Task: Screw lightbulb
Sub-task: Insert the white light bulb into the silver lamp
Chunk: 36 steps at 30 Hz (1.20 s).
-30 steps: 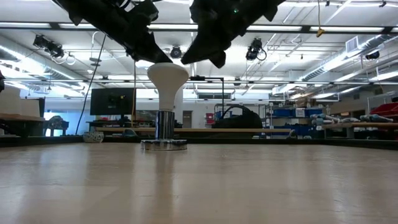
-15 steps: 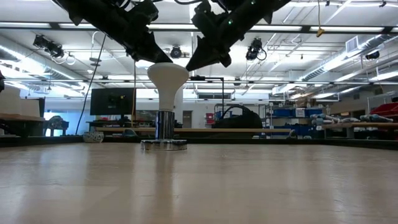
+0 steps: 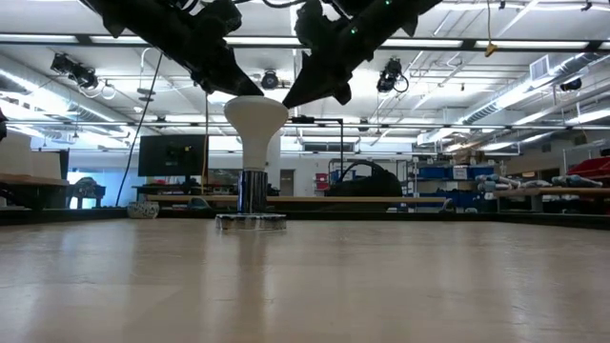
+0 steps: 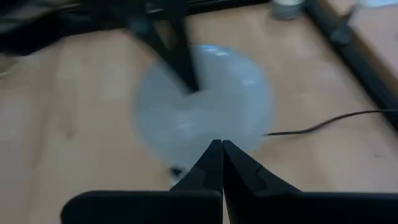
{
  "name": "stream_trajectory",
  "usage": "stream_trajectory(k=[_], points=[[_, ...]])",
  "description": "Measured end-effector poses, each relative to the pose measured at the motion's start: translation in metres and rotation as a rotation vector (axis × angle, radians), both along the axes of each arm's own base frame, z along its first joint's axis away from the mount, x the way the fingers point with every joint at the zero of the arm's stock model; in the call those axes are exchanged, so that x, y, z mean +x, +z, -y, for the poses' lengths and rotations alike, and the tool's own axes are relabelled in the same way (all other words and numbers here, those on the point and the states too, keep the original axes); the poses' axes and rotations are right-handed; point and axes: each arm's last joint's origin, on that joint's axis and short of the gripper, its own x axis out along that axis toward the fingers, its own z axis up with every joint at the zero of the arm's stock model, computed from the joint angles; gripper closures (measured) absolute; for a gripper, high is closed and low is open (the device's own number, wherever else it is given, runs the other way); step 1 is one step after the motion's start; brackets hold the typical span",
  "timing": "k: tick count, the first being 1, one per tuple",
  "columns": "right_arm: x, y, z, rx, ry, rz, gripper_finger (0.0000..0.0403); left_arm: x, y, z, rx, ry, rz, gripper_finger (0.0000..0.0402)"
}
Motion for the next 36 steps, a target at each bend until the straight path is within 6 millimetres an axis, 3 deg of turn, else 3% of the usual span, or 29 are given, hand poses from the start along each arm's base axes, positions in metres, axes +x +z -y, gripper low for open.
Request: stream_trajectory(k=[5,9,17,36], points=[[0.003,0.006,-0.009,-0.001,0.055,0.027,0.0394,0.0,0.0,-0.001,0.01,0.016,0.003,0.0402],[0.0,0.012,0.006,-0.105,-0.093,0.034,0.0394,0.0,0.0,-0.001,0.009,0.015,0.002,0.0402],[0.002,0.0,0.024,-0.084,-0.132,-0.005,0.0394,0.0,0.0,-0.001,0.009,0.012,0.002,0.0402],[0.004,-0.006,0.012,0.016,-0.053,-0.039,0.0394,0.0,0.0,0.0,0.003,0.001,-0.002,0.0402]])
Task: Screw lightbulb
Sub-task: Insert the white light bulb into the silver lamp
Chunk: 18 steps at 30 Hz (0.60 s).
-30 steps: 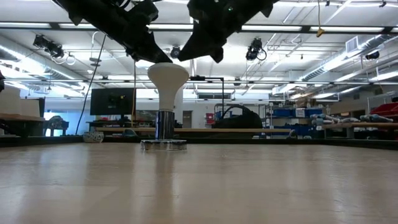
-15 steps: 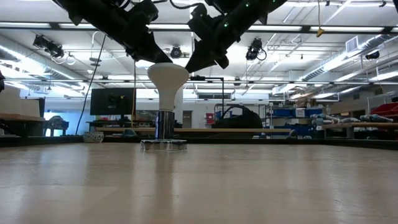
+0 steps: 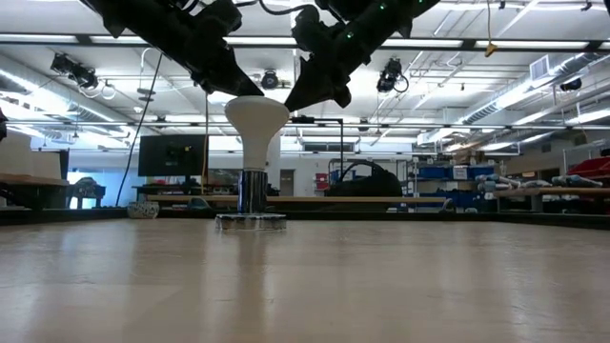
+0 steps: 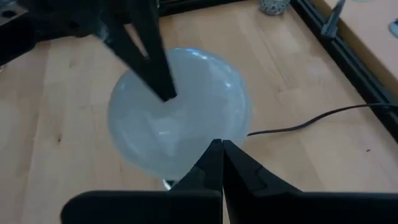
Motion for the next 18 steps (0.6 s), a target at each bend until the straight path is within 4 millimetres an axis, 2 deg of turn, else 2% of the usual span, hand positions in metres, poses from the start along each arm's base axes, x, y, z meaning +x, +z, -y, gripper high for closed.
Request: stream_trajectory(k=[8,12,18], points=[[-0.008,0.008,-0.013,0.112,0.118,-0.006,0.0394,0.0,0.0,-0.002,0.018,0.032,-0.002,0.0402],[-0.011,0.022,-0.011,0.009,0.043,0.043,0.0394,0.0,0.0,-0.002,0.018,0.031,-0.001,0.0402],[-0.009,0.016,0.005,-0.08,-0.058,0.032,0.0394,0.0,0.0,-0.001,0.016,0.027,-0.001,0.0402]])
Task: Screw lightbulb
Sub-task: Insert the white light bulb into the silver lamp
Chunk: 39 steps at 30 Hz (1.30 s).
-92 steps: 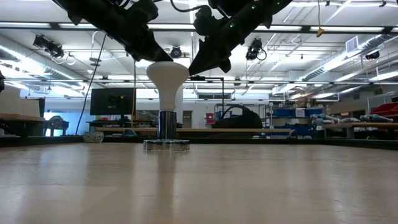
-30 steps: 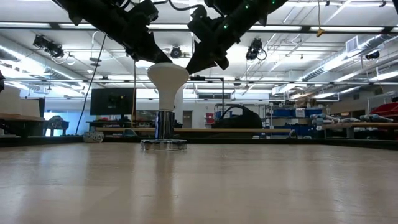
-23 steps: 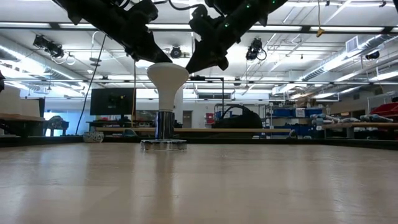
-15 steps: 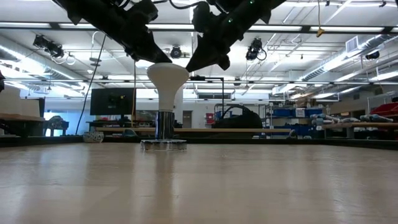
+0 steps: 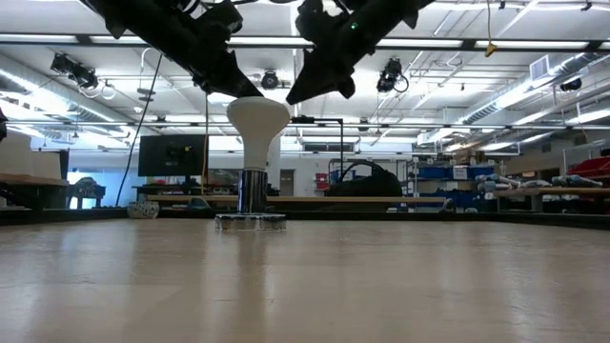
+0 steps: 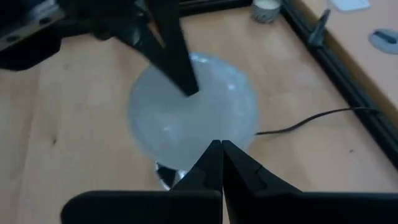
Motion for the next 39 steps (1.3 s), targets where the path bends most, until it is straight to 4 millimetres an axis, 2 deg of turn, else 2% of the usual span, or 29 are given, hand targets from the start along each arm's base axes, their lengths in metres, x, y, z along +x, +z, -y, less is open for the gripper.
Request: stream_trajectory(k=[4,12,20,26,29,31,39], points=[[0.002,-0.007,0.008,0.006,-0.013,-0.021,0.0394,0.0,0.0,0.0,-0.002,-0.003,0.0,0.0402],[0.007,-0.015,0.011,0.022,0.013,-0.024,0.0394,0.0,0.0,0.0,-0.001,-0.002,-0.002,0.0402],[0.006,-0.014,-0.002,0.062,0.053,-0.041,0.0394,0.0,-0.001,0.0,-0.005,-0.007,-0.007,0.0402],[0.009,-0.015,-0.023,0.151,0.211,-0.029,0.0394,0.0,0.0,-0.001,0.008,0.015,-0.005,0.0402],[0.009,-0.011,-0.03,0.132,0.237,-0.014,0.0394,0.0,0.0,-0.001,0.007,0.014,-0.006,0.0402],[0.008,-0.005,-0.028,0.086,0.197,0.011,0.0394,-0.001,0.0,-0.001,0.006,0.014,-0.007,0.0402],[0.004,-0.005,-0.004,-0.009,0.019,-0.011,0.0394,0.0,0.0,-0.001,0.005,0.01,-0.006,0.0402]])
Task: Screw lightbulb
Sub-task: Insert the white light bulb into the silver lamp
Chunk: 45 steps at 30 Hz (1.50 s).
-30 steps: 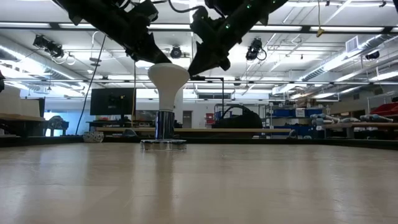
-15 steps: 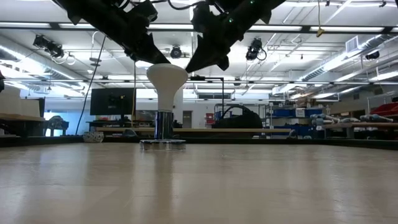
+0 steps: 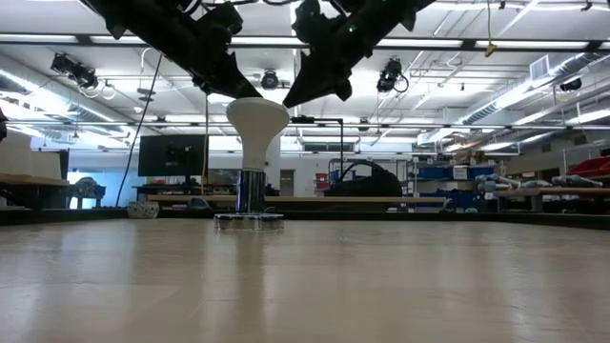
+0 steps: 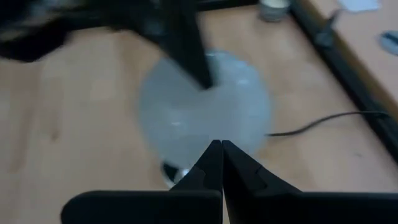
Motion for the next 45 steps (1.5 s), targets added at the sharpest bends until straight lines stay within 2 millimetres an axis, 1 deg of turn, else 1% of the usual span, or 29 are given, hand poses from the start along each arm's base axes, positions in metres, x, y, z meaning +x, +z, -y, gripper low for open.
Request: stream_trajectory(k=[7,17,24,27,31,33,35,37,41,45], points=[[0.0,-0.004,0.017,-0.022,-0.045,-0.002,0.0394,0.0,0.0,0.0,-0.002,-0.003,0.002,0.0402],[0.005,-0.013,0.019,0.023,-0.001,-0.012,0.0394,0.0,0.0,0.0,0.0,-0.004,0.0,0.0402],[0.004,-0.011,0.013,0.025,0.013,-0.011,0.0394,0.0,0.0,0.001,-0.006,-0.012,-0.002,0.0402],[0.003,-0.011,0.009,0.059,0.022,-0.025,0.0394,0.0,0.0,0.001,-0.008,-0.018,-0.001,0.0402],[0.003,-0.011,-0.003,0.077,0.055,-0.038,0.0394,0.0,0.0,0.001,-0.005,-0.014,-0.005,0.0402],[0.003,-0.008,-0.012,0.124,0.128,-0.027,0.0394,0.0,0.0,0.0,-0.001,-0.008,-0.004,0.0402],[0.005,-0.01,-0.022,0.16,0.202,-0.025,0.0394,0.0,0.0,0.0,0.002,-0.002,-0.004,0.0402],[0.006,-0.01,-0.028,0.166,0.233,-0.02,0.0394,0.0,0.0,0.0,0.002,-0.002,-0.003,0.0402],[0.007,-0.005,-0.025,0.088,0.173,0.01,0.0394,0.0,0.0,0.0,0.001,-0.001,-0.002,0.0402],[0.006,-0.005,-0.012,0.018,0.064,0.01,0.0394,0.0,0.0,0.0,0.001,-0.001,-0.003,0.0402]])
